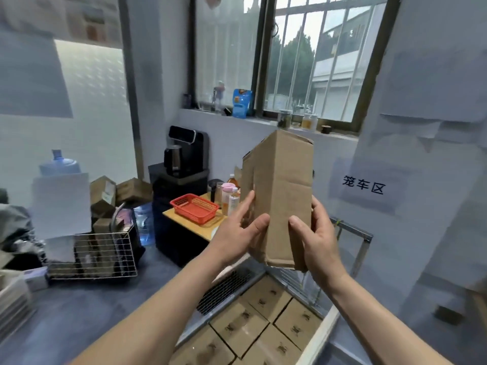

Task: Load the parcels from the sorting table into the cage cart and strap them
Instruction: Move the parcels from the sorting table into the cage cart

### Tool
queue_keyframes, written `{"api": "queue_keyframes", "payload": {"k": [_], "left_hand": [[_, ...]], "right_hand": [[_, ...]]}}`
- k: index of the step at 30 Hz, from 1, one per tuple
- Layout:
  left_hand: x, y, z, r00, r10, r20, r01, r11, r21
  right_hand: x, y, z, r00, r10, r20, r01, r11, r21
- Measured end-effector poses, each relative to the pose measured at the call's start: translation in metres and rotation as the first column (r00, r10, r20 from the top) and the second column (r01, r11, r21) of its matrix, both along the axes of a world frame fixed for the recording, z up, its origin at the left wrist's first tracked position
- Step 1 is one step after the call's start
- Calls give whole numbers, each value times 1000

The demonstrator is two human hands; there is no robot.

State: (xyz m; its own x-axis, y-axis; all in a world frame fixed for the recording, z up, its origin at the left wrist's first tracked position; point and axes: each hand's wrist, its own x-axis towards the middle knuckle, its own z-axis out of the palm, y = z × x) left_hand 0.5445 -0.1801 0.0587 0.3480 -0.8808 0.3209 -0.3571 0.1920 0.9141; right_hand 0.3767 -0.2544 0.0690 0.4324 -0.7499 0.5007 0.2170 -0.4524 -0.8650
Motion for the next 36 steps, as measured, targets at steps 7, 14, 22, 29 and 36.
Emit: {"api": "queue_keyframes", "payload": {"k": [7, 14, 22, 29, 36], "left_hand": [[83, 68, -31, 978, 167, -128, -159, 985, 71], [129, 124, -87, 898, 386, -209, -349, 917, 193], [132, 162, -155, 756, 618, -215, -522, 768, 371], [109, 168, -228, 576, 772, -270, -571, 616, 543], [90, 187, -298, 501, 801, -327, -520, 581, 627]], "right_hand": [[104, 24, -37, 981, 168, -99, -161, 984, 75], [180, 46, -97, 920, 332, -209, -311, 942, 127], [225, 64, -184, 800, 500, -332, -465, 866, 184], [228, 64, -250, 644, 585, -492, -518, 808, 281], [213, 86, -312, 511, 635, -579, -523, 765, 377]]}}
